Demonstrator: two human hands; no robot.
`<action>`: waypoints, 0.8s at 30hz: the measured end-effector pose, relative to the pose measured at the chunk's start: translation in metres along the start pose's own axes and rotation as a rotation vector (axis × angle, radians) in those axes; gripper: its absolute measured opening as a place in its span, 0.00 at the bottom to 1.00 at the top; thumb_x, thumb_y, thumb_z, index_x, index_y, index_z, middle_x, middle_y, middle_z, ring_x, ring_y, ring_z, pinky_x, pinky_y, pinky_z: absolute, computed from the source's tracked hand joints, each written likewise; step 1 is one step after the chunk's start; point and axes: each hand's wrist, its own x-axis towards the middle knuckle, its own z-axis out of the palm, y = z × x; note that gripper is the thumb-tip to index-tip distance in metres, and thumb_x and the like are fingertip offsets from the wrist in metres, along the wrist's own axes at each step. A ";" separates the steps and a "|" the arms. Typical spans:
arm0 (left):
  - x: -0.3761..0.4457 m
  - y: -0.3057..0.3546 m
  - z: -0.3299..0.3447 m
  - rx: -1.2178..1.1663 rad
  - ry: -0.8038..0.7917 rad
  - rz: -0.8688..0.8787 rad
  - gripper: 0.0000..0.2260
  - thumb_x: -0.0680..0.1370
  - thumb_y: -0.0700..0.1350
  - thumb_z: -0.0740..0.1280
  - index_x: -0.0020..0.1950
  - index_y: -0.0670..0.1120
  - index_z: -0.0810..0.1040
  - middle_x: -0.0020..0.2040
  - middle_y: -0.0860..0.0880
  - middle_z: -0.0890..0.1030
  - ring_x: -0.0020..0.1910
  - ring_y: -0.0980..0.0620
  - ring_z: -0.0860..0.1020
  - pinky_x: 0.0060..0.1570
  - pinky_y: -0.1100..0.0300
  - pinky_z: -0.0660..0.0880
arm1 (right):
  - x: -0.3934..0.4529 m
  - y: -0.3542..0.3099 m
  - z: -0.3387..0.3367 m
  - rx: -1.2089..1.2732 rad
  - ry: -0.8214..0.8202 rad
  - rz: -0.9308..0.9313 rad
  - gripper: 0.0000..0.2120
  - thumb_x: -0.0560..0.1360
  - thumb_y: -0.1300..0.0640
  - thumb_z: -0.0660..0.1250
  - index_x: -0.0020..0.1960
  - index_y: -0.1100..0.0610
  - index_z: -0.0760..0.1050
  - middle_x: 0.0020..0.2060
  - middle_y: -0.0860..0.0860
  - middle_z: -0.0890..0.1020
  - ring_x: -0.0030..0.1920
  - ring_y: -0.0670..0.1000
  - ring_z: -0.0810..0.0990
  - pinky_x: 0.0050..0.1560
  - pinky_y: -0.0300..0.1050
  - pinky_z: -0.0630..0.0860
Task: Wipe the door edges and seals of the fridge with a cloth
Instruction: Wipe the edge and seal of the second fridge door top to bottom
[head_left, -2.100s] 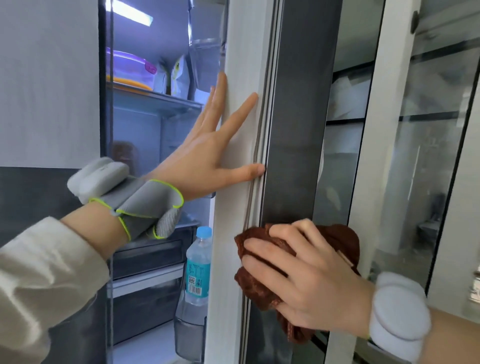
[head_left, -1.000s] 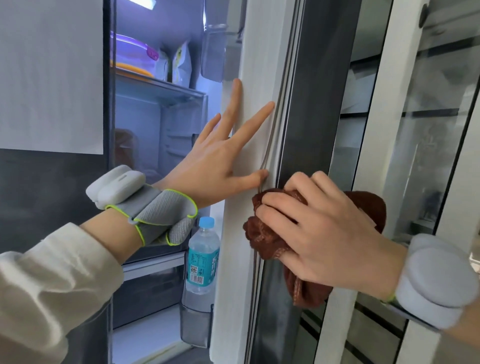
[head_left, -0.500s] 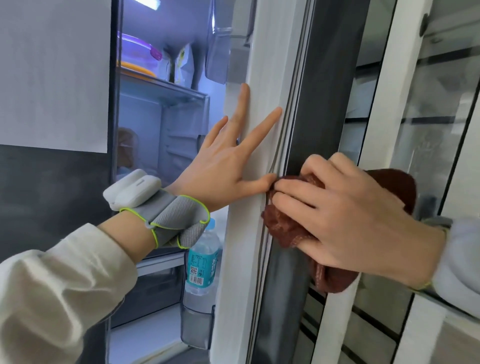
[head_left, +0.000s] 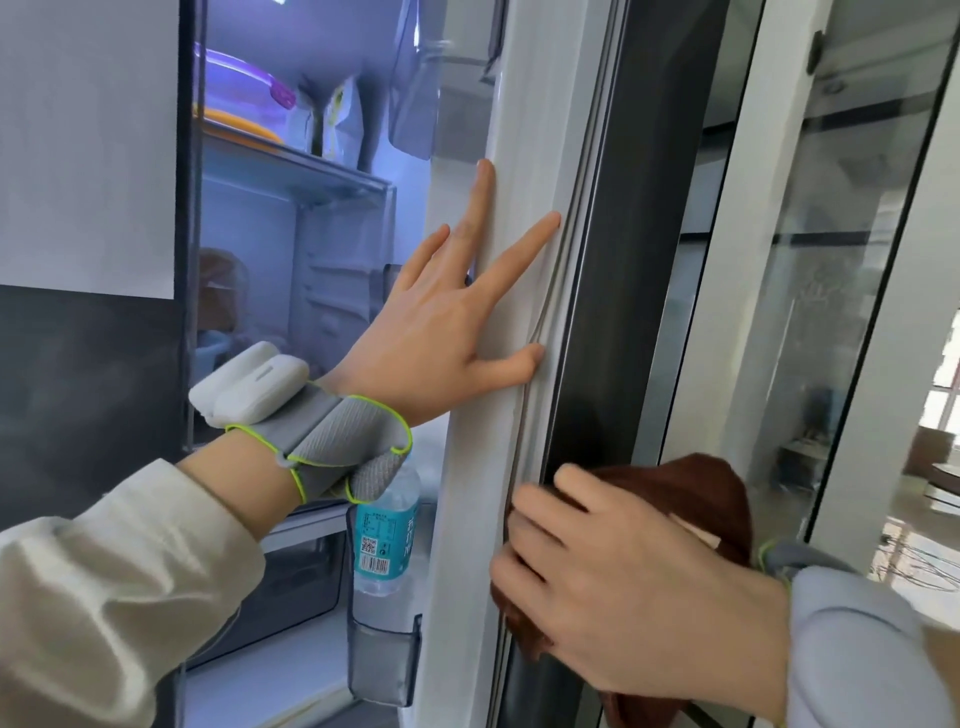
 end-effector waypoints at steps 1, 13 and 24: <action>0.000 0.000 0.000 0.007 0.003 0.000 0.34 0.72 0.59 0.58 0.76 0.51 0.54 0.76 0.36 0.44 0.67 0.47 0.57 0.69 0.58 0.47 | -0.001 0.001 0.001 0.033 0.004 0.009 0.14 0.74 0.50 0.55 0.42 0.56 0.75 0.35 0.52 0.80 0.41 0.55 0.72 0.43 0.49 0.59; 0.000 -0.005 0.001 0.031 -0.040 -0.020 0.33 0.73 0.62 0.57 0.76 0.53 0.53 0.76 0.38 0.42 0.69 0.43 0.65 0.69 0.64 0.40 | -0.002 0.040 -0.002 0.039 0.203 0.213 0.17 0.74 0.46 0.56 0.46 0.57 0.76 0.40 0.52 0.80 0.43 0.55 0.72 0.42 0.50 0.64; -0.001 -0.006 0.005 0.031 -0.030 -0.023 0.34 0.72 0.65 0.55 0.76 0.56 0.51 0.76 0.40 0.40 0.75 0.44 0.54 0.70 0.58 0.42 | -0.008 0.015 0.013 0.122 0.193 0.047 0.15 0.71 0.46 0.60 0.47 0.56 0.78 0.40 0.51 0.80 0.41 0.54 0.73 0.41 0.48 0.63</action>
